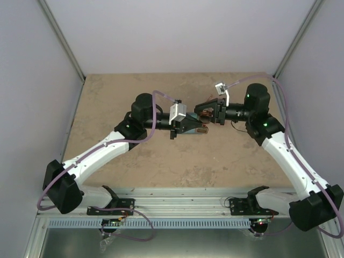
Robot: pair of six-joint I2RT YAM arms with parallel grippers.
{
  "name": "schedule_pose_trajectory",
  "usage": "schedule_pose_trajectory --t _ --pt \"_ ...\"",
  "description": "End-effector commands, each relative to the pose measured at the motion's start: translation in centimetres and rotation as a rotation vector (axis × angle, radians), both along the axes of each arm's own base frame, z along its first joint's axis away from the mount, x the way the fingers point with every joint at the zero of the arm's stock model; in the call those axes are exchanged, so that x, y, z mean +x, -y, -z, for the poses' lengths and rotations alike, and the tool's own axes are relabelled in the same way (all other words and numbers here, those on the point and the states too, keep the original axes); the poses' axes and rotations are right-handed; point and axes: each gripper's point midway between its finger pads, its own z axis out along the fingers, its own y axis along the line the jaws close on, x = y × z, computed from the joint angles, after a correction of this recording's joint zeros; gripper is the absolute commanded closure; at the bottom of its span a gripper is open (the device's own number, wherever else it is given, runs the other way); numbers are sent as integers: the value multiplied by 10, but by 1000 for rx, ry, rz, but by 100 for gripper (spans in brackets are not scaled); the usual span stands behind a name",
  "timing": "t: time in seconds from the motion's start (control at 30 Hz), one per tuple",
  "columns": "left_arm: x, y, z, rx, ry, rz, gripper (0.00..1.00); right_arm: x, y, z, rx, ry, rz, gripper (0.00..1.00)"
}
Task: Organize the sunglasses
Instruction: Fold the sunglasses.
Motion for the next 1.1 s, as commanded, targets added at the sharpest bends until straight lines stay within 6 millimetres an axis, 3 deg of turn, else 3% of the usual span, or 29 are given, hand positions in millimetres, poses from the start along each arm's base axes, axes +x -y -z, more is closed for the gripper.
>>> schedule_pose_trajectory --t 0.0,0.1,0.23,0.33,0.47,0.53,0.6,0.7,0.8,0.93,1.07 --pt "11 1 -6 -7 45 -54 100 -23 -1 -5 22 53 -62 70" --pt "10 -1 -6 -2 46 -59 100 2 11 0 -18 23 124 66" --pt "20 -7 -5 6 68 -150 100 39 50 9 -84 3 498 66" --pt "33 -14 -10 -3 103 -257 100 44 67 23 -94 -41 610 69" --pt "26 -17 -15 -12 122 -238 100 51 70 64 -174 -164 649 72" --pt "18 -15 -15 -11 114 -190 100 54 66 82 -213 -212 633 73" --pt "7 -14 -13 -5 104 -128 100 49 50 88 -202 -228 527 71" --pt "-10 -15 -13 -4 97 -30 100 28 17 75 -115 -199 263 64" --pt "-19 -17 -15 -8 103 15 100 9 -2 58 -34 -160 97 55" --pt "-17 -17 -13 3 93 8 100 -4 -8 37 23 -95 21 47" --pt "2 -14 -6 39 60 -80 100 -23 -11 27 56 -24 -52 36"
